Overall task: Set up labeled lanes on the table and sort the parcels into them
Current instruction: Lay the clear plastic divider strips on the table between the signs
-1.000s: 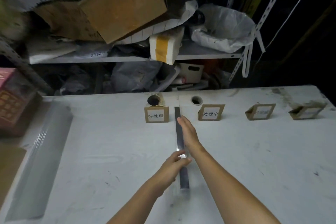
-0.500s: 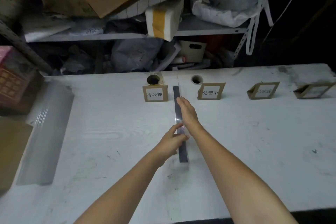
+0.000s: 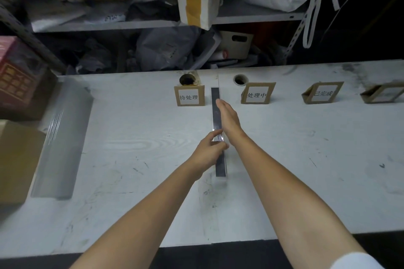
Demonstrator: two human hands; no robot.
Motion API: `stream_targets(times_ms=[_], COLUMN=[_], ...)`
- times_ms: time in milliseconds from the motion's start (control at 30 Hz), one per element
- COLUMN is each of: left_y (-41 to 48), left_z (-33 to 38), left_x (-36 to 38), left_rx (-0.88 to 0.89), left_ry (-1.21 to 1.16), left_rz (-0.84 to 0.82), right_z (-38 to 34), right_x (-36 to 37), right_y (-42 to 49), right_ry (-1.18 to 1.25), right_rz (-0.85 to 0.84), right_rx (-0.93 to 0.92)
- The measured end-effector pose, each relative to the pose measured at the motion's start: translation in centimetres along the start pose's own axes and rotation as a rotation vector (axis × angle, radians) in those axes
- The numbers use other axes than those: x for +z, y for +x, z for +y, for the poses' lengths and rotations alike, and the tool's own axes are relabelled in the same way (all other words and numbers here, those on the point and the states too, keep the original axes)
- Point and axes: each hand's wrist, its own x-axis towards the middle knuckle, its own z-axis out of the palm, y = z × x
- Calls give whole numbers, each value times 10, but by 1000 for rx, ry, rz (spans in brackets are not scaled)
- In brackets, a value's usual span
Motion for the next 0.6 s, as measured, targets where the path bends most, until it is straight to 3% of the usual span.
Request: stream_targets(times_ms=[600], left_y=[-9], left_z=[4], left_x=[4], left_rx=[34], left_ry=[60], left_rz=[34], right_z=[-17], right_x=[-23], right_y=[-13], right_ry=[-126], right_rz=[37], right_rx=[-22])
